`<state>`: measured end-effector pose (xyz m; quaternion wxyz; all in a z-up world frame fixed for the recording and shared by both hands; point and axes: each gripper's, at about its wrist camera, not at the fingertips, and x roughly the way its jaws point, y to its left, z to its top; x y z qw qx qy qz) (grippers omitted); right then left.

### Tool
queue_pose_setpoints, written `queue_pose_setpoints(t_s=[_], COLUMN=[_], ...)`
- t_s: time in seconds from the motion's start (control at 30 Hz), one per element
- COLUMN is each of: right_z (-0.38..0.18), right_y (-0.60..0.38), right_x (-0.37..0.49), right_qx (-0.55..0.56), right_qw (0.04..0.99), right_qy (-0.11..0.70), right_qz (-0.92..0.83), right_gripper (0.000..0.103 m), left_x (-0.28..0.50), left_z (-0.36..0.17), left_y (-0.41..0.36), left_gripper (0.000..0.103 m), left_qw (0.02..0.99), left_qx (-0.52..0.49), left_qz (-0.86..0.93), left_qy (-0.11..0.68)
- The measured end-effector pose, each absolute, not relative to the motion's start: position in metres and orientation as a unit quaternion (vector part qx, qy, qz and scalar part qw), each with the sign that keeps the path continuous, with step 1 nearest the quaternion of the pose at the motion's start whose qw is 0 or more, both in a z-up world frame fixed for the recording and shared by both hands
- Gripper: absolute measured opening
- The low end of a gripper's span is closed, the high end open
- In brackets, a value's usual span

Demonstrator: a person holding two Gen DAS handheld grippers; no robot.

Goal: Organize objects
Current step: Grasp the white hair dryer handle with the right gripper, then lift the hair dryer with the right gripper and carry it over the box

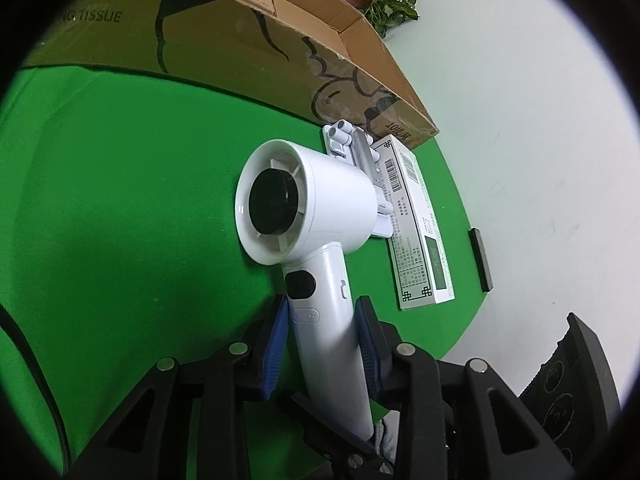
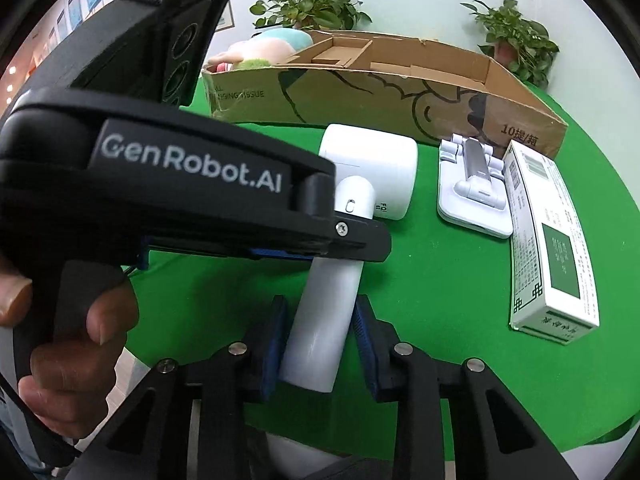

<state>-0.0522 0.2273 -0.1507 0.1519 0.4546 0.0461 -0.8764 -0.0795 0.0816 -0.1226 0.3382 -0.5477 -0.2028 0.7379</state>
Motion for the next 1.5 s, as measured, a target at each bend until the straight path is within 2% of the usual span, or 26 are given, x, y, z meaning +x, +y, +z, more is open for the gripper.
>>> queue_pose_setpoints(t_s=[0.33, 0.67, 1.13, 1.5], right_z=[-0.130, -0.080, 0.028, 0.103], right_y=[0.228, 0.229, 0.234, 0.233], right_x=[-0.050, -0.065, -0.116, -0.177], right_qx=[0.434, 0.393, 0.312, 0.298], right_qw=[0.141, 0.140, 0.122, 0.131], right_qy=[0.030, 0.006, 0.006, 0.016], right_qz=[-0.889, -0.909, -0.942, -0.945], right_gripper=[0.026, 0.025, 0.025, 0.025], left_x=[-0.077, -0.093, -0.133, -0.184], left_z=[-0.099, -0.035, 0.074, 0.142], left_y=[0.089, 0.081, 0.103, 0.108], left_gripper=[0.032, 0.032, 0.032, 0.032], left_qw=[0.341, 0.352, 0.372, 0.365], left_qx=[-0.516, -0.456, -0.373, -0.351], left_qz=[0.764, 0.805, 0.845, 0.858], left_qy=[-0.183, -0.141, -0.094, -0.088])
